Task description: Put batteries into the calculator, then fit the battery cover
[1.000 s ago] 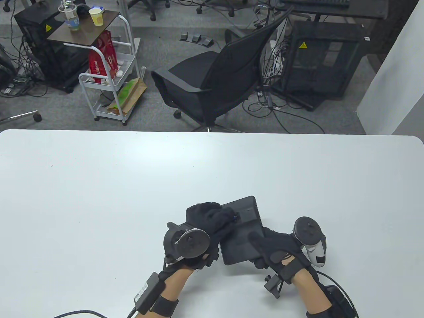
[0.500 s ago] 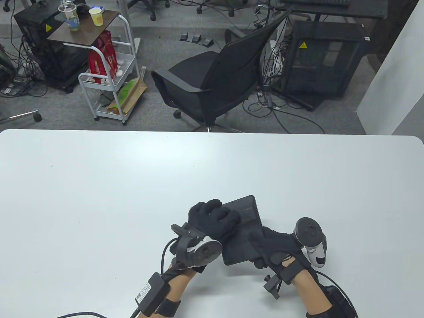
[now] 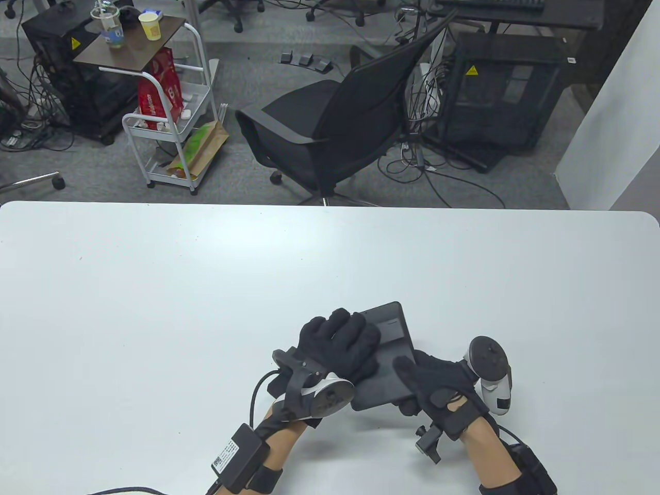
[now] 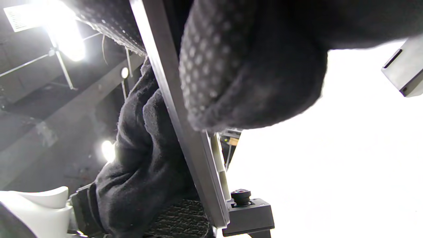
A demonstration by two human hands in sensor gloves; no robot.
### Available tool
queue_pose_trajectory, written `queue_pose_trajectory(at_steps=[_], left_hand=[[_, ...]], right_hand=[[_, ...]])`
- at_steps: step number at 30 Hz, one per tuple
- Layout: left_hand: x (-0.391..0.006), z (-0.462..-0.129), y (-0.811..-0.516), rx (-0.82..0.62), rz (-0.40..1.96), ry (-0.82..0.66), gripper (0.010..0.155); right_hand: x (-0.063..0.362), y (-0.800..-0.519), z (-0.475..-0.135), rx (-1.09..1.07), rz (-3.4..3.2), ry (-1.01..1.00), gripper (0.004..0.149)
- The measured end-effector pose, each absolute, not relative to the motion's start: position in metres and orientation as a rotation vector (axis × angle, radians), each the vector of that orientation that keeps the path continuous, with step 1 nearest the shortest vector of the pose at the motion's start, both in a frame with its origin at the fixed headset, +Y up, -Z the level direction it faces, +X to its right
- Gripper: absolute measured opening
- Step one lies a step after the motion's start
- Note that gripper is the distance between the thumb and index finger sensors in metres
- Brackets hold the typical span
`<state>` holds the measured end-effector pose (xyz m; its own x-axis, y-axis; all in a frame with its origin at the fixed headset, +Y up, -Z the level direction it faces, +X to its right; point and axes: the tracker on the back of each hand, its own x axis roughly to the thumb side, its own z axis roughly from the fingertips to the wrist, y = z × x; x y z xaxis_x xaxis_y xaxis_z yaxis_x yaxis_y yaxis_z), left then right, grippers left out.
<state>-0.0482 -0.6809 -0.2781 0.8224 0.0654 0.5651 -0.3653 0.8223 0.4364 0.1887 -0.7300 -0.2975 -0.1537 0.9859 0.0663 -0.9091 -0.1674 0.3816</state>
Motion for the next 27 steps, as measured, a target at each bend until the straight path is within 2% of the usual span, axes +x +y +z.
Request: queue_pose_trajectory(at_steps=[7,13,18,22,27], left_hand=[[-0.052,-0.283,-0.685,0.476,0.357,-0.575,0.063],[-0.053,-0.282,-0.681,0.485,0.410,-0.573,0.063],[-0.054,-0.288,-0.684,0.391,0.427,-0.568,0.067],[-0.058,-0.288,-0.684,0.395,0.478,-0.584,0.069],[-0.066,-0.291,-0.683,0.409,0.524,-0.533,0.074]], right_hand=[[0.192,-0.728,-0.300,0.367,1.716,0.261,0.054],[0.192,-0.727,-0.300,0.365,1.674,0.271,0.053],[0.195,-0.730,-0.300,0.334,1.672,0.278,0.053],[0.195,-0.731,-0.301,0.333,1.702,0.273,0.053],[0.201,-0.732,-0.304,0.302,1.698,0.256,0.052]])
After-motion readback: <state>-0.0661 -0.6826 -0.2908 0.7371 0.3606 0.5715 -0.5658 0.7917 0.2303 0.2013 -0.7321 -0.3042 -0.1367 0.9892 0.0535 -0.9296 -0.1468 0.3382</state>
